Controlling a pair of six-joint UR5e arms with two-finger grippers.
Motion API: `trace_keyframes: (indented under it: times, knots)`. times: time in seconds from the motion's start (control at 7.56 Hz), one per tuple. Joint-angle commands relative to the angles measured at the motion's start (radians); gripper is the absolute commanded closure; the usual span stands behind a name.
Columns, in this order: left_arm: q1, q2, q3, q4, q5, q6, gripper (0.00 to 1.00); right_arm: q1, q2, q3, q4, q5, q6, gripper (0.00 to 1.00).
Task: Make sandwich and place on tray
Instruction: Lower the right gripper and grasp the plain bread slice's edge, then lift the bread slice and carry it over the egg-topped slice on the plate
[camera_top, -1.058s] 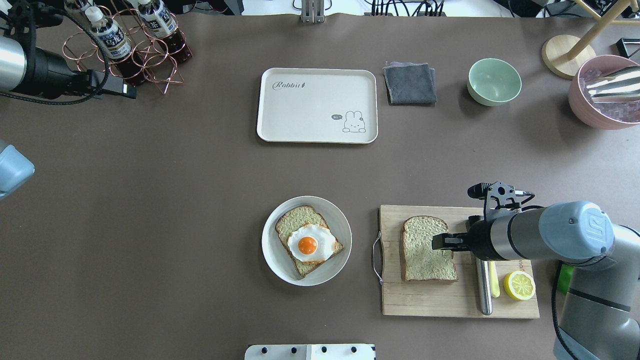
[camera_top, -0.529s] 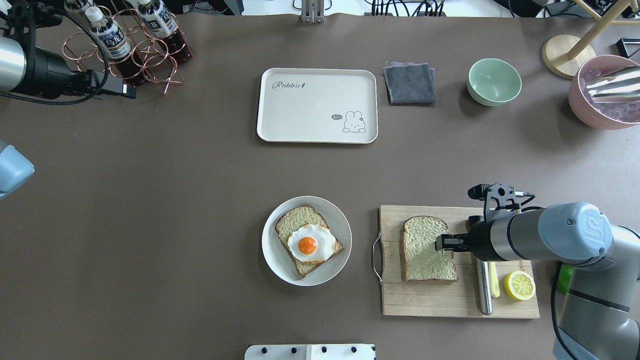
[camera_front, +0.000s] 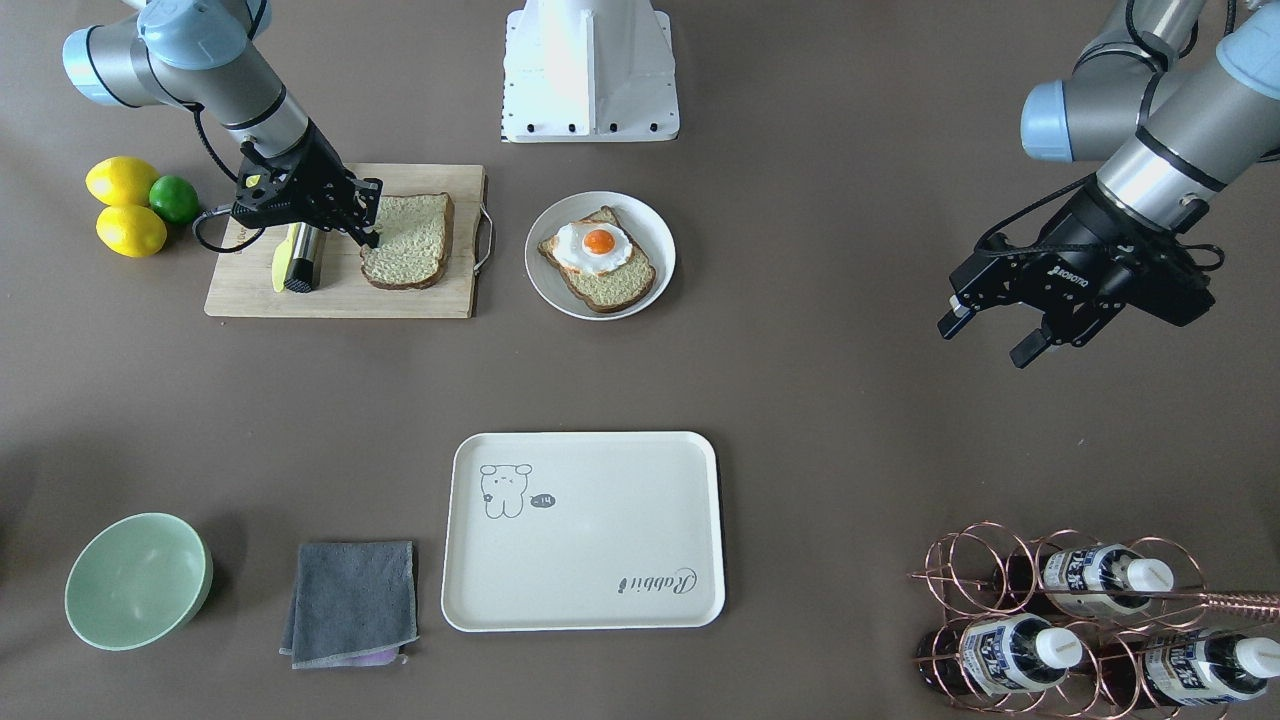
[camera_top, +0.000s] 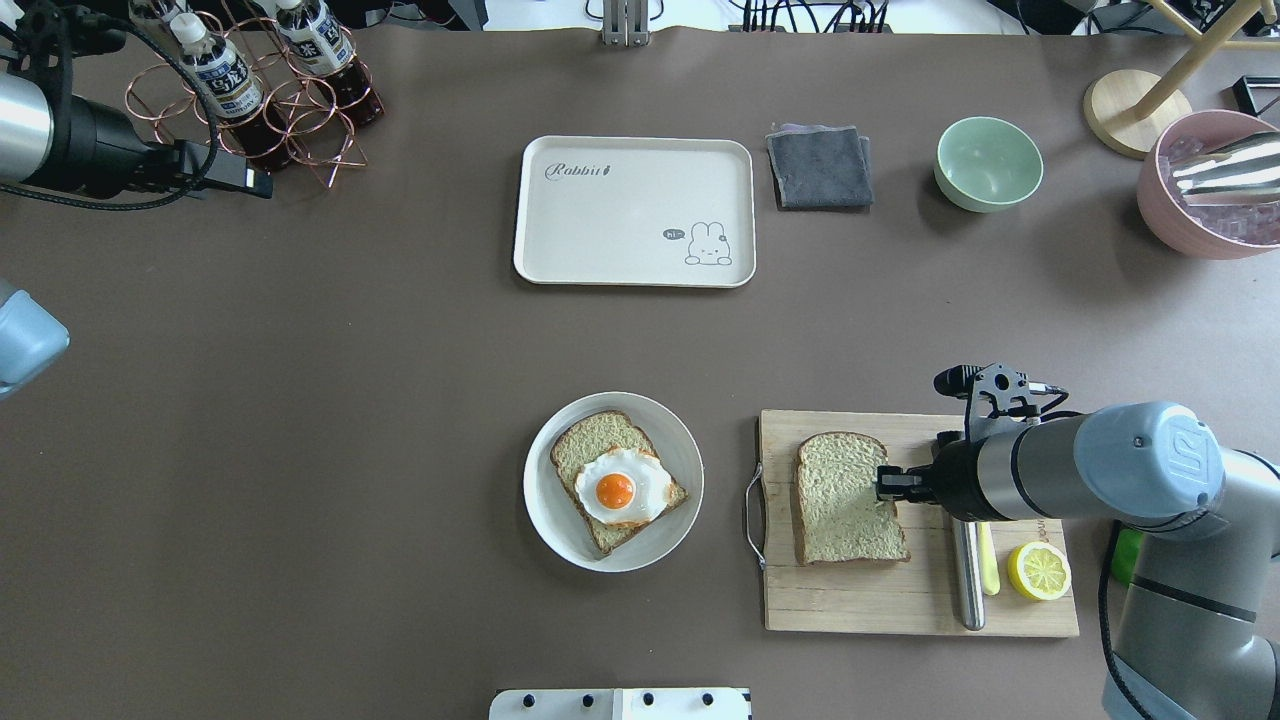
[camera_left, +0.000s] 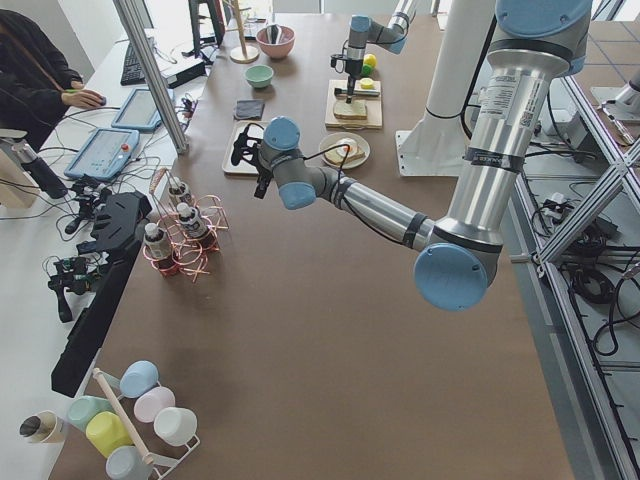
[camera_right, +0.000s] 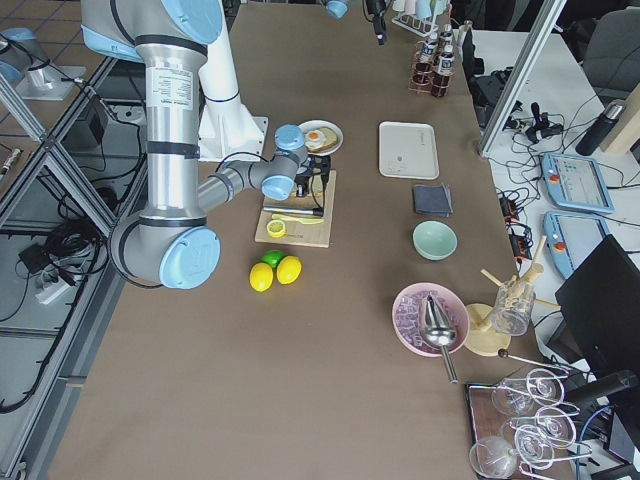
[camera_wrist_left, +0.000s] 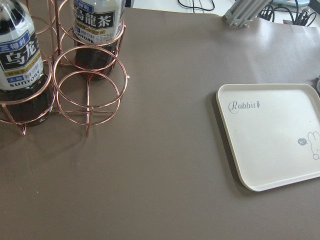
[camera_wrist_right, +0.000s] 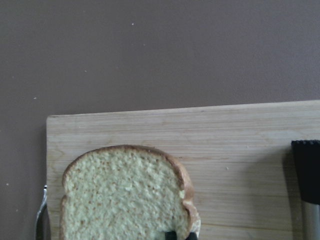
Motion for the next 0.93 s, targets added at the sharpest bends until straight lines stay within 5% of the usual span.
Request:
trace_keyframes:
  times: [0.0,0.26,0.53,0.79]
  knots:
    - [0.000,-0.005,0.001,0.000,0.000,-0.001,0.05,0.080,0.006,0.055,0.010,0.114,0.047,1.00]
    - [0.000,-0.004,0.005,0.000,0.000,-0.001,0.05,0.162,-0.003,0.049,0.148,0.222,0.068,1.00]
    - [0.000,-0.001,0.008,-0.002,-0.002,-0.001,0.05,0.164,0.006,0.021,0.331,0.223,0.186,1.00]
    - [0.000,-0.004,0.022,-0.005,-0.002,0.001,0.05,0.162,0.119,-0.046,0.386,0.212,0.273,1.00]
